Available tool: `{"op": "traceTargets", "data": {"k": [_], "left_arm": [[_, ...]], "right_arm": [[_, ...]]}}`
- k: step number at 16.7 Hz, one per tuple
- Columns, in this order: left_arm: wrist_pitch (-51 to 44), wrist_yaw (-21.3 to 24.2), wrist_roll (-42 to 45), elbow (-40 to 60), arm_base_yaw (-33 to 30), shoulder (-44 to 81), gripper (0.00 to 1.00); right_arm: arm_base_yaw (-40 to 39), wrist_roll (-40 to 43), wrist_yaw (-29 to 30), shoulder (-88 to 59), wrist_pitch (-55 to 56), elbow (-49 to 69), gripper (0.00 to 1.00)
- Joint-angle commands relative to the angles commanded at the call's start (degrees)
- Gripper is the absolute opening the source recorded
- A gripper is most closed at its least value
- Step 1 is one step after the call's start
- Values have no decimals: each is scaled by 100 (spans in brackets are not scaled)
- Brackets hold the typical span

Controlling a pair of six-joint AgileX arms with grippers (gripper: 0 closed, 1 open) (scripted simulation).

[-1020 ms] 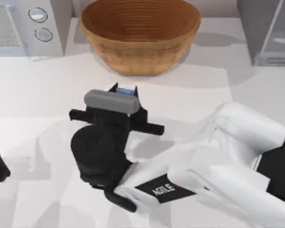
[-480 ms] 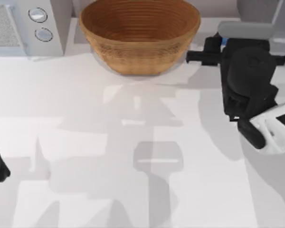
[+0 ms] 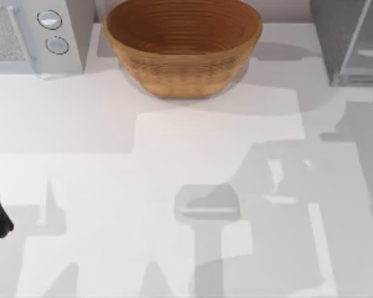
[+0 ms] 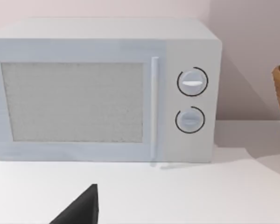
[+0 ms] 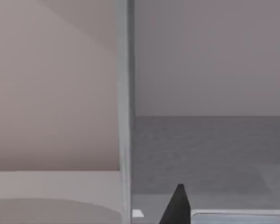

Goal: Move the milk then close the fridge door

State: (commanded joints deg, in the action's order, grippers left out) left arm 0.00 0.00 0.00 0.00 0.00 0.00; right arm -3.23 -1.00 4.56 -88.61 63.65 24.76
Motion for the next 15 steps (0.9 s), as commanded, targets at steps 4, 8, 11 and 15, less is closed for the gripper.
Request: {"op": "traceTargets", "data": {"k": [4, 8, 11, 15], "left_arm": [[0, 0, 0, 0, 0, 0, 100], [0, 0, 0, 0, 0, 0, 100], [0, 0, 0, 0, 0, 0, 100], [0, 0, 0, 0, 0, 0, 100]], "right_arm": [[240, 9, -230, 238, 19, -240, 0], [223, 2, -220, 204, 13, -210, 0], [304, 4, -330, -130, -12, 162, 0], [582, 31, -602, -1157, -122, 1285, 0]]}}
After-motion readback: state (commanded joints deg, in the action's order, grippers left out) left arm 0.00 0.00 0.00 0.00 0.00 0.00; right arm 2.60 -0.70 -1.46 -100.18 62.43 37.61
